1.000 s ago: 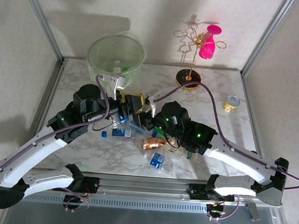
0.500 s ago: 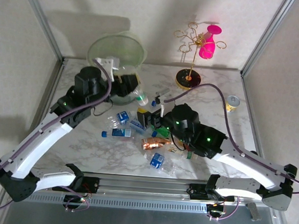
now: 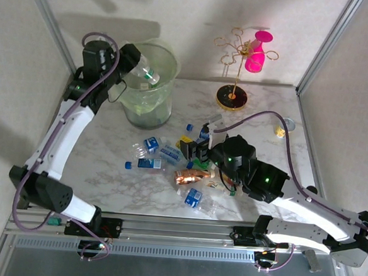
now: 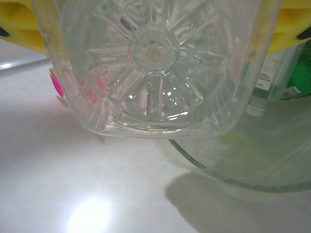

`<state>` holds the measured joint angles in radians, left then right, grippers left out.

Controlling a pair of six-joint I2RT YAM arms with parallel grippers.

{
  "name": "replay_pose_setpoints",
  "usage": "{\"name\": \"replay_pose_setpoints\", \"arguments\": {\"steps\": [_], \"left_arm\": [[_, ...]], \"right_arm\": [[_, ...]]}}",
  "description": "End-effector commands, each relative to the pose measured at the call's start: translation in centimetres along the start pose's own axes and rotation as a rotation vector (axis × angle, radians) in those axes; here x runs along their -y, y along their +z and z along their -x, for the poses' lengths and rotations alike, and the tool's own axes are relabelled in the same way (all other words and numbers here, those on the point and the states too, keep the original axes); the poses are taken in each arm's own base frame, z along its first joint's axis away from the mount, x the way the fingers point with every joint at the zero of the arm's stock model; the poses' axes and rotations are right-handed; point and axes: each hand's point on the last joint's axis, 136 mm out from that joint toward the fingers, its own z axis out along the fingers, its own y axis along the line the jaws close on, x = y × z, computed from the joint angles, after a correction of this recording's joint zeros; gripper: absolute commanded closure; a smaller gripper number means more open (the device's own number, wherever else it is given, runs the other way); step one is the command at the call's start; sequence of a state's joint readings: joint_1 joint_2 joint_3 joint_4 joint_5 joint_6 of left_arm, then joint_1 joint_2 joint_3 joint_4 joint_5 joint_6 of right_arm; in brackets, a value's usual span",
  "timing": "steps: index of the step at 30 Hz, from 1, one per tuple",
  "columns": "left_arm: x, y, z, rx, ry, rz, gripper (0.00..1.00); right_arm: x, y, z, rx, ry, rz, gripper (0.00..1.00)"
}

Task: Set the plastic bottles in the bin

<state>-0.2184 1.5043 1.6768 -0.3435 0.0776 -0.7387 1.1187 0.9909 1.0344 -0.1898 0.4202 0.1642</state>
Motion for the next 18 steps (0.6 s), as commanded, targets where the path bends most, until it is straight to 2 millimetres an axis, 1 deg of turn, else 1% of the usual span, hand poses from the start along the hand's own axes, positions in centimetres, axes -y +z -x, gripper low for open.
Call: {"name": "replay_pose_setpoints", "arguments": {"steps": [1, 4, 7, 9, 14, 18], "left_arm": [[0.0, 1.2, 2.3, 0.071, -0.054, 0.046, 0.51], [-0.6, 3.2, 1.9, 0.057, -0.043, 0.084, 0.5], [-1.8, 5.0, 1.2, 0.031, -0.027, 0.142, 0.51], [-2.7, 6.3, 0.3, -0.004, -0.016, 0.181, 0.51], [-5.2, 8.4, -1.7, -0.067, -0.037, 0.265, 0.52], [-5.6, 10.2, -3.8, -0.151, -0.064, 0.235, 0.51]], "right_arm": [[0.9, -0.2, -0.7, -0.005, -0.009, -0.033, 0.13], [1.4, -0.6, -1.0, -0.004, -0.011, -0.053, 0.13], [2.1, -1.0, -1.0, 0.006, -0.009, -0.08, 0.13], [2.6, -1.2, -0.9, 0.012, -0.008, -0.097, 0.12], [2.9, -1.2, -1.0, 0.009, -0.014, -0.109, 0.12], [2.8, -0.8, -1.3, -0.004, -0.015, -0.108, 0.11]]}}
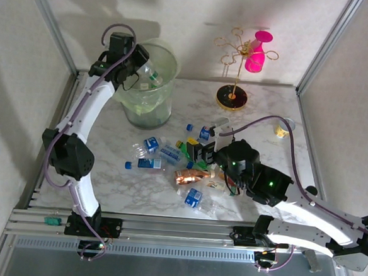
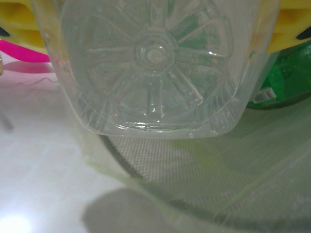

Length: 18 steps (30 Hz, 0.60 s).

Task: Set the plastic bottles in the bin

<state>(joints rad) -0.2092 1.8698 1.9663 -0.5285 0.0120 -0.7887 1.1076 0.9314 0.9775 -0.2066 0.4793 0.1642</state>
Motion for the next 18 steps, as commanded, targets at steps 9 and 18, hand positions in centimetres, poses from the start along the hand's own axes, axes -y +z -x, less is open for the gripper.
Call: {"name": "replay_pose_setpoints", "arguments": {"steps": [9, 18], "left_arm": [[-3.0, 5.0, -3.9, -0.209, -0.042, 0.047, 0.5], [-5.3, 6.7, -4.5, -0.218, -0.026, 0.132, 0.21]], "right_arm": [[0.6, 0.8, -0.4, -0.015, -0.018, -0.044, 0.11], [0.4, 1.3, -0.1, -0.02, -0.026, -0.045, 0.1]]}}
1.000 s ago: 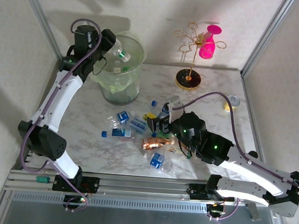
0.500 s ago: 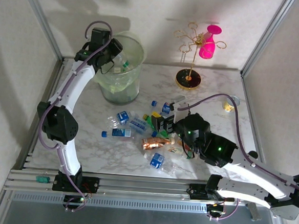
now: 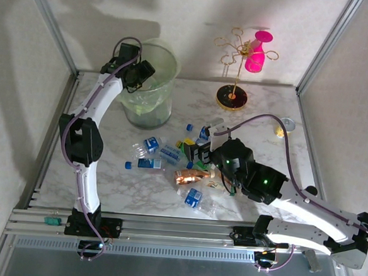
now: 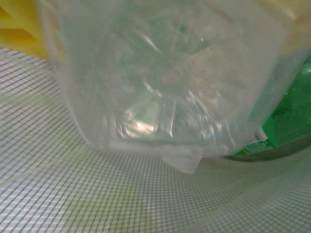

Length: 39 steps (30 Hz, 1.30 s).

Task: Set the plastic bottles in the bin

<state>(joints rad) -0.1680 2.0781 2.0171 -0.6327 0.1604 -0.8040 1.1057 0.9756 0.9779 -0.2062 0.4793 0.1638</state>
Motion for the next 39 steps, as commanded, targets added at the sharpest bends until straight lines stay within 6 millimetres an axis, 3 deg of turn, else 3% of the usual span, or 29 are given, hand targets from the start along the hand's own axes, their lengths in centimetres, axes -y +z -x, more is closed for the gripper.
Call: {"name": "replay_pose_setpoints", "arguments": {"steps": [1, 7, 12, 16, 19, 24, 29, 34, 39], "left_arm": [[0.9, -1.4, 1.6, 0.041, 0.003, -0.008, 0.19], [3.3, -4.2, 2.9, 0.077, 0.0, -0.081, 0.09], [5.5, -8.3, 3.6, 0.111, 0.007, -0.168, 0.09], [6.5, -12.1, 3.7, 0.152, 0.008, -0.219, 0.09], [6.5, -15.3, 3.5, 0.19, 0.007, -0.258, 0.1], [4.9, -20.4, 1.6, 0.247, -0.01, -0.309, 0.12], [0.3, -25.4, -0.4, 0.365, -0.046, -0.288, 0.13], [-4.9, -27.1, -2.5, 0.407, -0.069, -0.221, 0.13], [-7.6, -26.7, -4.5, 0.368, -0.049, -0.171, 0.13]], "right_arm": [[0.6, 0.1, 1.0, 0.015, -0.008, -0.036, 0.1], [0.6, 0.0, 1.9, 0.024, -0.006, -0.036, 0.1], [0.7, -0.5, 2.9, 0.037, 0.004, -0.035, 0.1], [0.3, -0.1, 2.1, -0.011, -0.002, -0.027, 0.09], [-0.6, 0.9, 0.2, -0.112, -0.02, -0.004, 0.08], [-2.5, 2.4, -4.5, -0.321, -0.058, 0.065, 0.11], [-4.6, 3.4, -9.5, -0.514, -0.086, 0.15, 0.14], [-6.4, 5.0, -12.4, -0.591, -0.131, 0.21, 0.15], [-7.1, 5.3, -15.8, -0.741, -0.173, 0.21, 0.16]]}}
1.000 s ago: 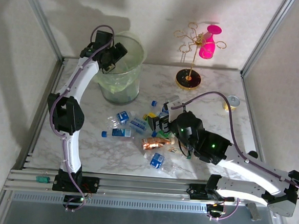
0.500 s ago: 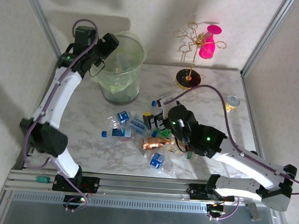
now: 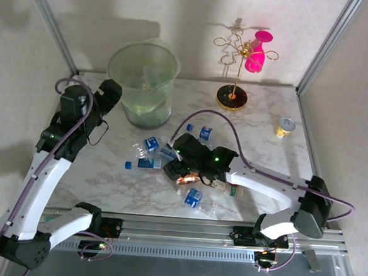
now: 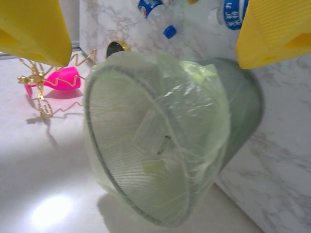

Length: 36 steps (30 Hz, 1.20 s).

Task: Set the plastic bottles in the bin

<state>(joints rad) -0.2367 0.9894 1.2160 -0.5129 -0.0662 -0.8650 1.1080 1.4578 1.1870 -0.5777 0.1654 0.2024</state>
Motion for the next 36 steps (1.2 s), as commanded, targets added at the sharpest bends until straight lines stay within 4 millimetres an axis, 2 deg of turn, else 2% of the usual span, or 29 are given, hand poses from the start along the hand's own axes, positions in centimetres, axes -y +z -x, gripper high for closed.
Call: {"name": "replay_pose_setpoints", "arguments": {"steps": [1, 6, 11, 15, 19, 29, 31, 36], "left_arm": [[-2.3, 0.0, -1.1, -0.015, 0.024, 0.07, 0.13], [-3.1, -0.4, -1.2, -0.009, 0.066, 0.087, 0.12], [-2.2, -0.2, -0.9, -0.007, 0.073, 0.057, 0.12], [-2.0, 0.2, -1.1, -0.014, 0.073, 0.051, 0.12], [-2.0, 0.1, -1.2, -0.018, 0.083, 0.049, 0.12], [-2.2, -0.2, -1.2, -0.009, 0.101, 0.051, 0.11], [-2.1, -0.3, -1.2, -0.008, 0.101, 0.048, 0.11], [-2.0, -0.2, -1.1, -0.009, 0.107, 0.052, 0.11]], "right_arm": [[-1.3, 0.2, -1.9, -0.107, -0.02, 0.035, 0.16], [-1.3, 0.7, -6.9, -0.321, 0.06, 0.008, 0.14], [-1.1, 1.2, -13.0, -0.492, 0.038, -0.043, 0.14], [-1.8, 1.6, -15.7, -0.555, 0.015, -0.042, 0.14], [-1.4, 2.5, -16.9, -0.589, -0.002, -0.075, 0.14], [-1.5, 4.9, -18.6, -0.625, -0.046, -0.081, 0.16], [-1.7, 5.3, -18.7, -0.626, -0.048, -0.075, 0.19], [-1.8, 5.5, -18.4, -0.609, -0.048, -0.068, 0.34]]}}
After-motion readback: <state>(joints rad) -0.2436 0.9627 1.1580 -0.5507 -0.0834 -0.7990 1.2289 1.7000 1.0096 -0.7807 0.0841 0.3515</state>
